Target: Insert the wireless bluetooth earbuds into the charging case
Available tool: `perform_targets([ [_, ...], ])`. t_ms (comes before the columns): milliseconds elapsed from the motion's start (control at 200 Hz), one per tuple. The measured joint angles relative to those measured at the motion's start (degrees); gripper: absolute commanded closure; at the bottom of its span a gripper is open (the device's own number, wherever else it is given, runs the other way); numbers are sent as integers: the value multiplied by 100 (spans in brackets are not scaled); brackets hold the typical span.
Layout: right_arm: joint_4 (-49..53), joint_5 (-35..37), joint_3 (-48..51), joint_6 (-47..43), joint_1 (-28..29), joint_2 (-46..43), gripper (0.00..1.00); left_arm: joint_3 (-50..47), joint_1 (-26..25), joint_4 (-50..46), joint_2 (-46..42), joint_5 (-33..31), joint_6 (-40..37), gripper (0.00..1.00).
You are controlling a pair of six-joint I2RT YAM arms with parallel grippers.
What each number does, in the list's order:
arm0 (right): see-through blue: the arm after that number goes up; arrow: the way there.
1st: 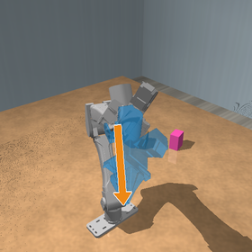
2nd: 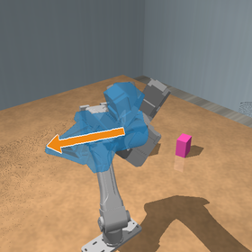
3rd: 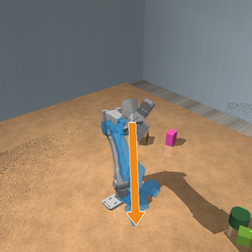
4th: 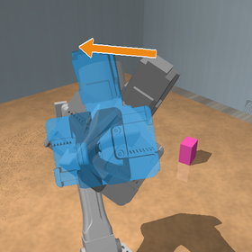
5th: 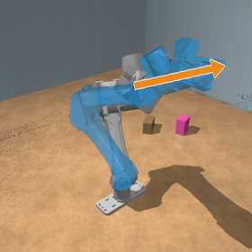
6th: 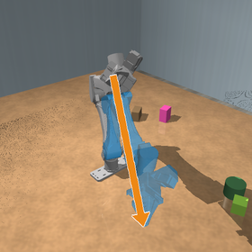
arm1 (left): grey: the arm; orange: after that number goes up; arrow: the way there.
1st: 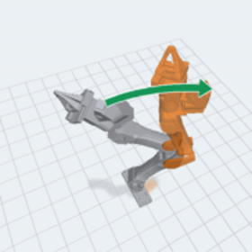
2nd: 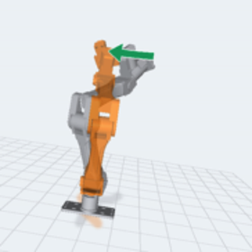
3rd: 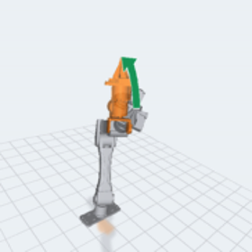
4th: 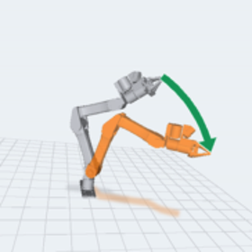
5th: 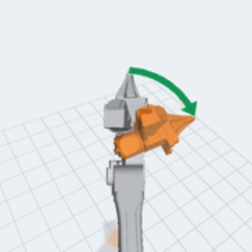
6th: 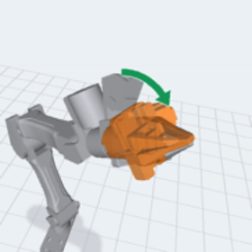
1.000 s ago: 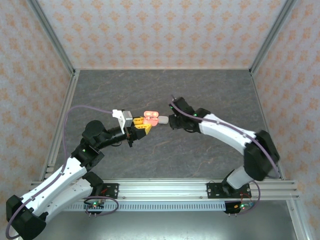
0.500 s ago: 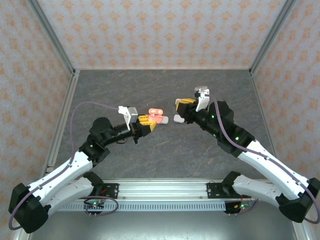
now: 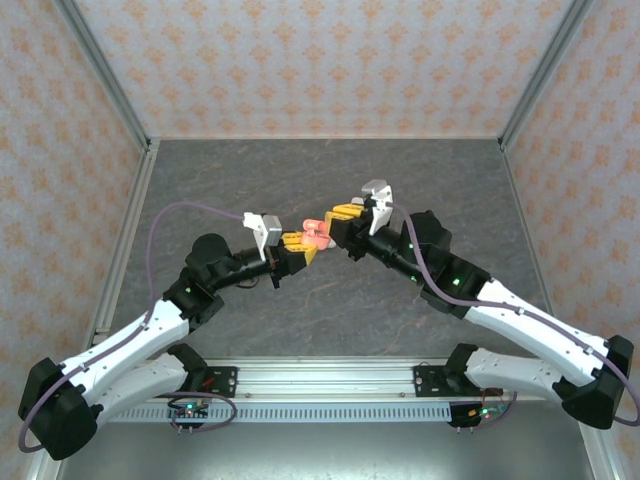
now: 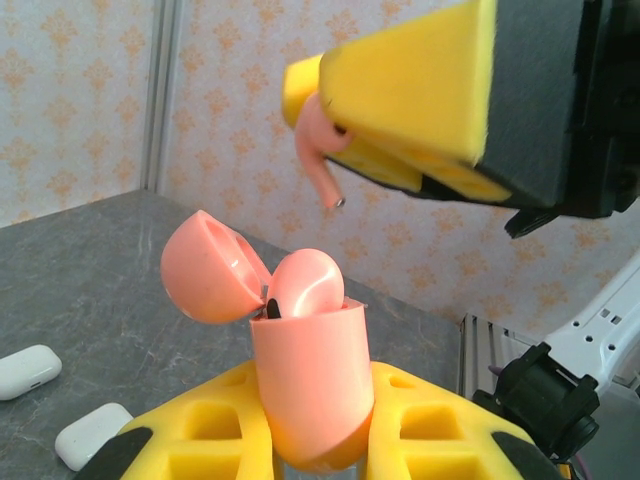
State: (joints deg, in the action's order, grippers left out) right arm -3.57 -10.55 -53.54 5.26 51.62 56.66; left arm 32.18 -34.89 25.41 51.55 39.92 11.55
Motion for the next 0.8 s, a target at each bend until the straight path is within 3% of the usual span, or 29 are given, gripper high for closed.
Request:
perform_targets([
  [796,7,-173,286,356,111,87,75,0,-37,122,-2,-146,63,100],
])
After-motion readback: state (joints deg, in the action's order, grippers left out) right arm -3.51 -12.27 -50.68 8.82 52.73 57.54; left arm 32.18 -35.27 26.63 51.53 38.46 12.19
